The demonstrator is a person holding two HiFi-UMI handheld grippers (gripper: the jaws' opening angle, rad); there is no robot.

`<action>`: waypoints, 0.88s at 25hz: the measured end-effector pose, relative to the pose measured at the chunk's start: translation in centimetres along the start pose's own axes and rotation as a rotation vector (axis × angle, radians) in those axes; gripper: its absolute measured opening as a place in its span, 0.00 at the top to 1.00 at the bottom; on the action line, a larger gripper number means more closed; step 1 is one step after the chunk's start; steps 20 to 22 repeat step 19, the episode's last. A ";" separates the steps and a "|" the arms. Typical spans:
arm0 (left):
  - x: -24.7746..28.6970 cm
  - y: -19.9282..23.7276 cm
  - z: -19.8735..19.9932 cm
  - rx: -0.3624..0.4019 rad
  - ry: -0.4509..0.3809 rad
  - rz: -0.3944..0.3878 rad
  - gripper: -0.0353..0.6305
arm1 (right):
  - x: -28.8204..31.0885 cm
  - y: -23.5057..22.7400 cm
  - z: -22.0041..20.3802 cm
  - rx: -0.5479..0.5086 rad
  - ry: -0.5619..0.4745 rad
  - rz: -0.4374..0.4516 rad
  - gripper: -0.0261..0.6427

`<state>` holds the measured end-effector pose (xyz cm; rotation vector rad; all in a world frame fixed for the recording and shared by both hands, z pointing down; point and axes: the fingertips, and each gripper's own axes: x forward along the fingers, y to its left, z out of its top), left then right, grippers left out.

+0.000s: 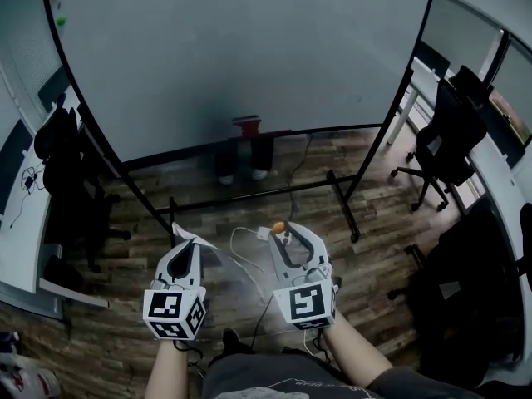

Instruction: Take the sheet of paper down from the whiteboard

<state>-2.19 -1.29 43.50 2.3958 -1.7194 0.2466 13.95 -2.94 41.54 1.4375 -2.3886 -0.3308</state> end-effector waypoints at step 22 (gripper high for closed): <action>-3.2 -8.9 -0.4 0.010 -0.023 0.052 0.93 | -7.8 -2.8 -2.6 -0.006 -0.028 0.053 0.77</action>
